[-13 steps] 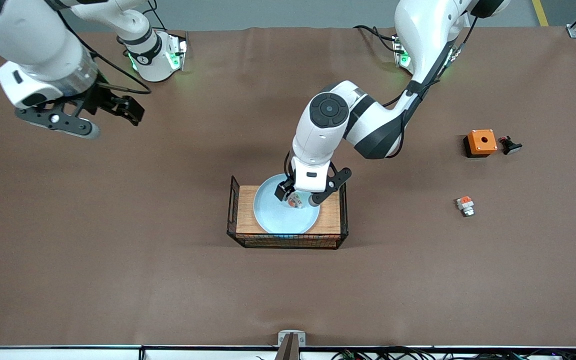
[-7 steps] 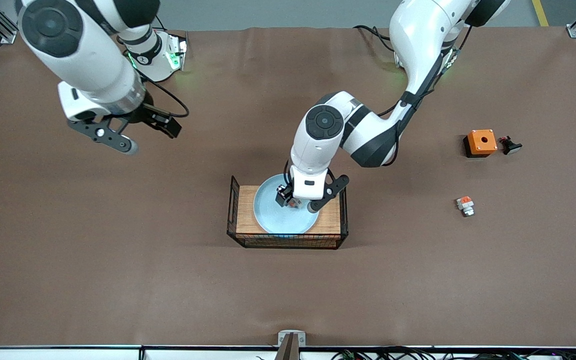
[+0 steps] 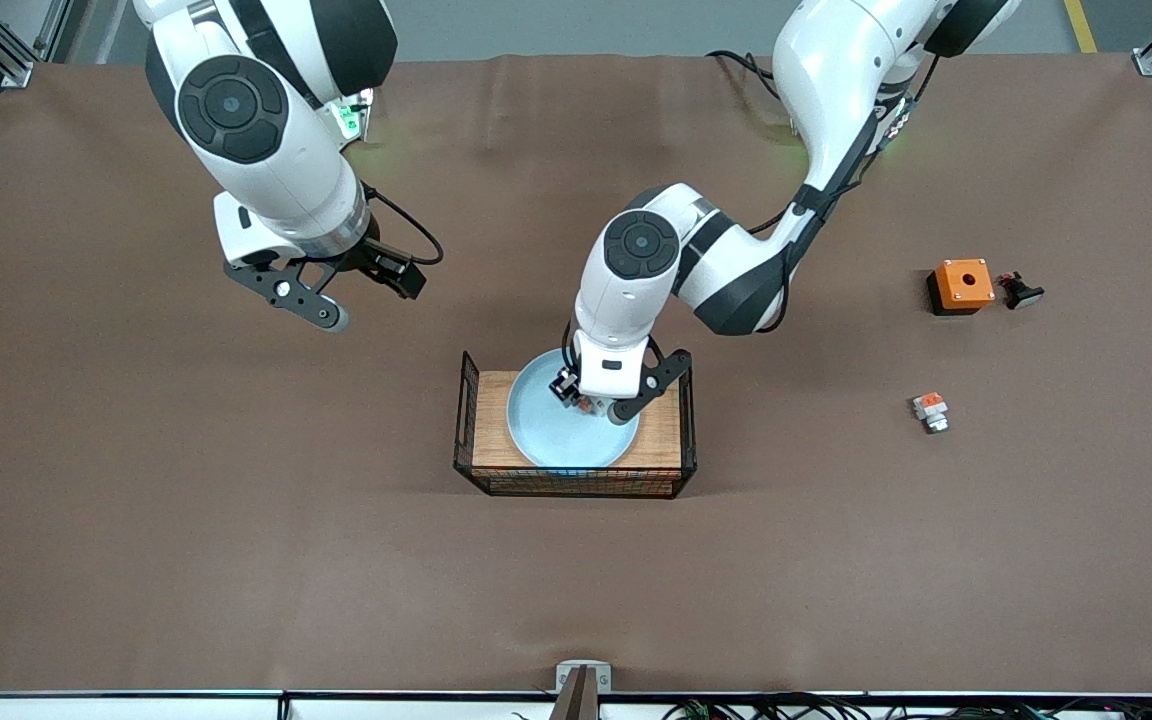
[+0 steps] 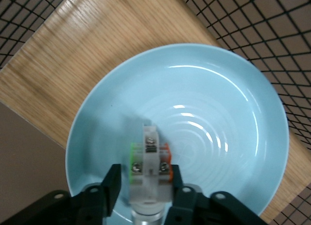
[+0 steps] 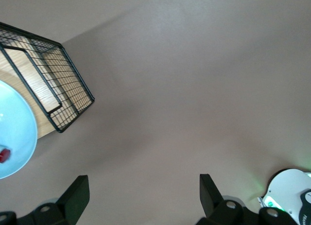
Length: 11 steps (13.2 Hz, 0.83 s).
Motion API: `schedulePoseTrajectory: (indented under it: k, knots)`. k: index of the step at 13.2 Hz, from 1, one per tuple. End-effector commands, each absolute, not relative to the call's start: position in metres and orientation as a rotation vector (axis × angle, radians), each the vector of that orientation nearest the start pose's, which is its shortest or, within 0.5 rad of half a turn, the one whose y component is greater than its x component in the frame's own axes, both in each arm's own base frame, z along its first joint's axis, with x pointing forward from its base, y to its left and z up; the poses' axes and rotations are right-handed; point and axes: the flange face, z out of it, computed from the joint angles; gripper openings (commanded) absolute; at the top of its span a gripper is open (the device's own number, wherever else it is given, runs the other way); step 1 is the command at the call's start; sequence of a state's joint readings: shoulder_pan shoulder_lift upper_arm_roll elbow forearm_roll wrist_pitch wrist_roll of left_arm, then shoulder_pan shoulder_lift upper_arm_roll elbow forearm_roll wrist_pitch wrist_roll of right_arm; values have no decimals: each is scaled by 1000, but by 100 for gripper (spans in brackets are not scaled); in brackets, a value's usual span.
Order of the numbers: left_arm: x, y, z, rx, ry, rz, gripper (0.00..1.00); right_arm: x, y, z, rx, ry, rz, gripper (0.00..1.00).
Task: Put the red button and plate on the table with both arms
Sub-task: 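Lift the button with the left gripper while the right gripper reaches the plate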
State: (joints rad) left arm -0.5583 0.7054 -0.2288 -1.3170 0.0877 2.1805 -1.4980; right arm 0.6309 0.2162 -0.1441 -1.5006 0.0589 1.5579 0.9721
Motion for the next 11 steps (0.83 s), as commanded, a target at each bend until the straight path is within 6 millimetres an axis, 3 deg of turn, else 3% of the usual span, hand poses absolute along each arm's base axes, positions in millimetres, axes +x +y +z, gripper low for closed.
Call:
schedulePoseTrajectory:
  k: [1,4,7,9,11]
  knots:
    - [564,-507,347,-3105,-1187,-73,8,529,307,532,-3104,782,208,100]
    - [565,-504,358,-3109,-1187,-85,0,529,310,532,-3064,879,207,100]
    - [563,-497,397,-3114,-1163,-142,0,520,336,534,-2997,1025,157,100]
    - [565,-477,434,-3095,-1133,-179,0,513,365,520,-2956,1135,132,99]
    - [579,-443,478,-3090,-1182,-236,0,507,389,508,-2911,1222,103,99]
